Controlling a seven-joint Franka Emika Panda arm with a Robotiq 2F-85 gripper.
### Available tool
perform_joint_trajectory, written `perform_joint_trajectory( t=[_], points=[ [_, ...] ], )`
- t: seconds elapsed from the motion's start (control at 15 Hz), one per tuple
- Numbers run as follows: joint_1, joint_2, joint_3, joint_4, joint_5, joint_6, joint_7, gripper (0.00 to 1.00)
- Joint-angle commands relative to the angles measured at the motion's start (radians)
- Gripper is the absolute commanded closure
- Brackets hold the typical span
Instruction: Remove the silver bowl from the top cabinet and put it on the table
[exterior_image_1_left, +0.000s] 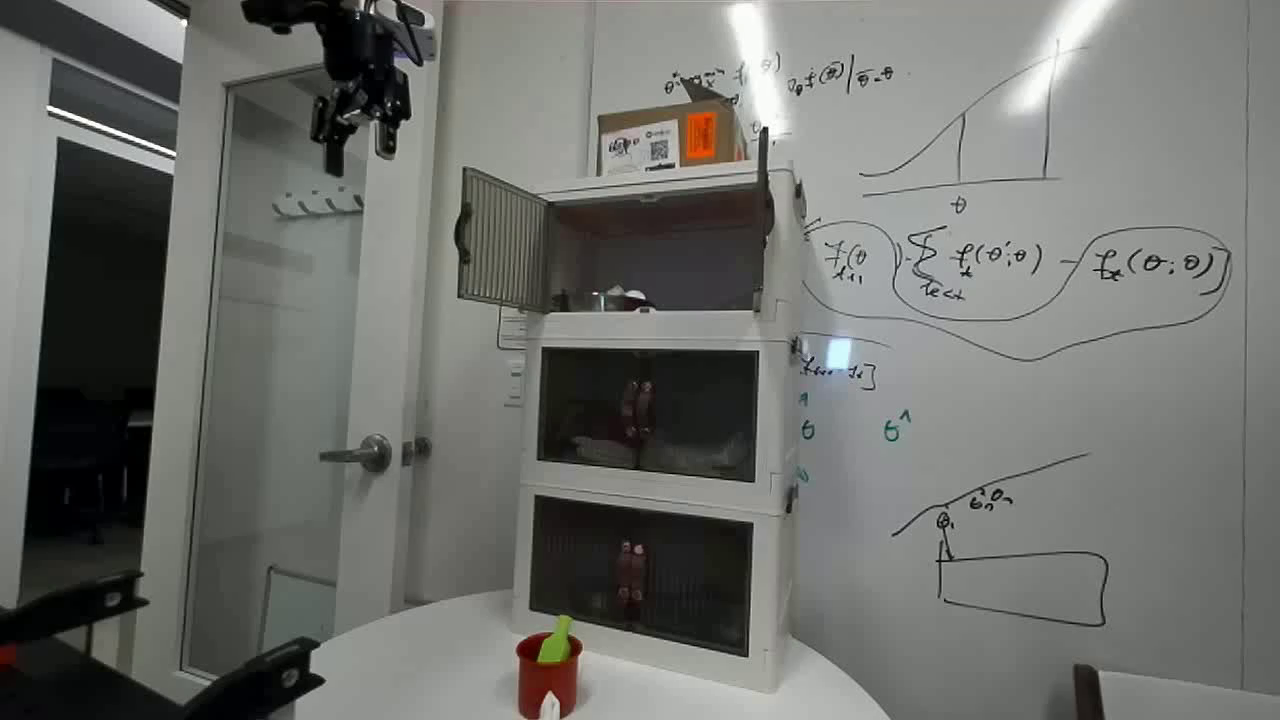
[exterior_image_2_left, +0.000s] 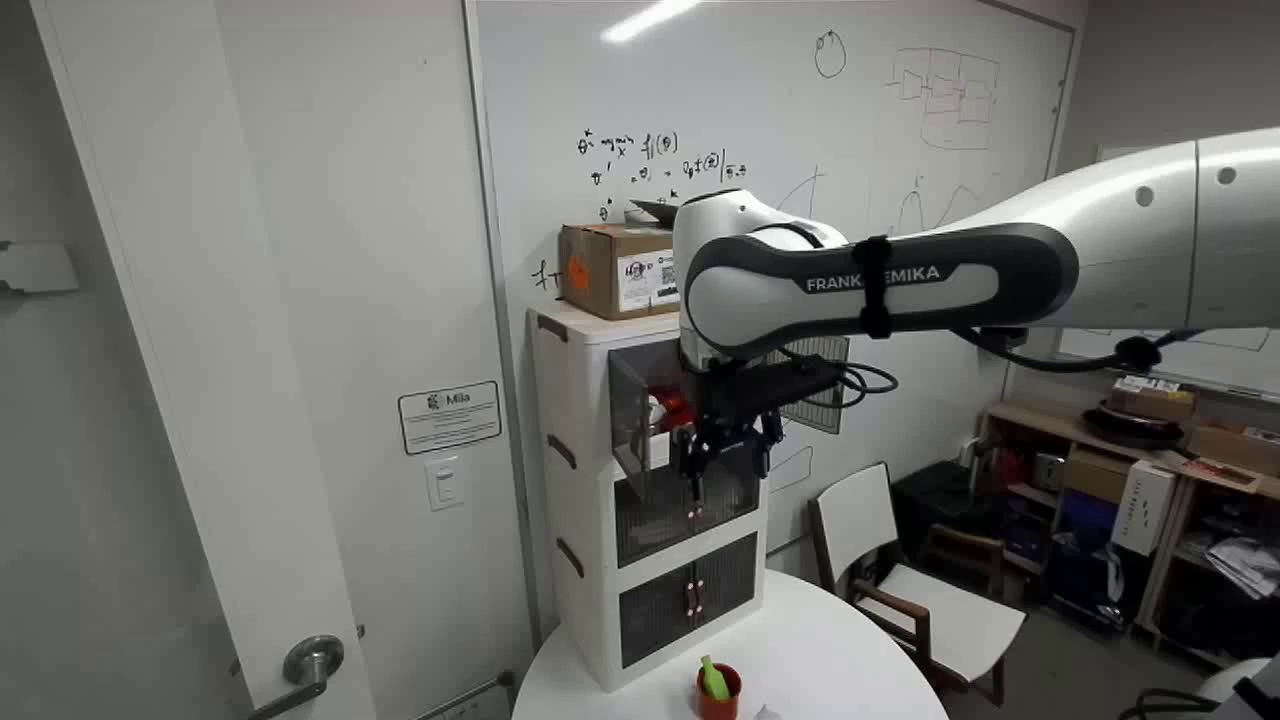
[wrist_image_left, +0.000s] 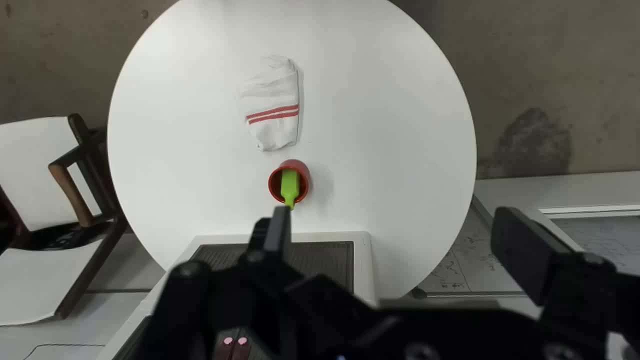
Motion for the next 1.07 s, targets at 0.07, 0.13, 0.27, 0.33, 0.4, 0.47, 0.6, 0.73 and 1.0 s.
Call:
perform_joint_trajectory(
  t=[0.07, 0.13, 0.27, 0.33, 0.4, 0.47, 0.6, 0.73, 1.0],
  points=[
    [0.028, 0.004, -0.024, 0.003, -0.008, -0.003, 0.007, 0.0],
    [0.028, 0.004, -0.024, 0.003, -0.008, -0.003, 0.007, 0.0],
    [0.03, 0.002, -0.021, -0.005, -0.017, 0.009, 0.011, 0.0],
    [0.031, -0.003, -0.014, -0.031, -0.051, 0.047, 0.007, 0.0],
    [0.035, -0.003, -0.016, -0.044, -0.067, 0.067, -0.019, 0.0],
    [0.036, -0.003, -0.021, -0.07, -0.097, 0.105, -0.041, 0.0],
    [0.026, -0.012, -0.045, -0.135, -0.116, 0.215, -0.036, 0.0],
    [0.014, -0.026, -0.081, -0.199, -0.105, 0.335, -0.036, 0.0],
    [-0.014, -0.063, -0.201, -0.294, -0.003, 0.588, -0.074, 0.0]
  ],
)
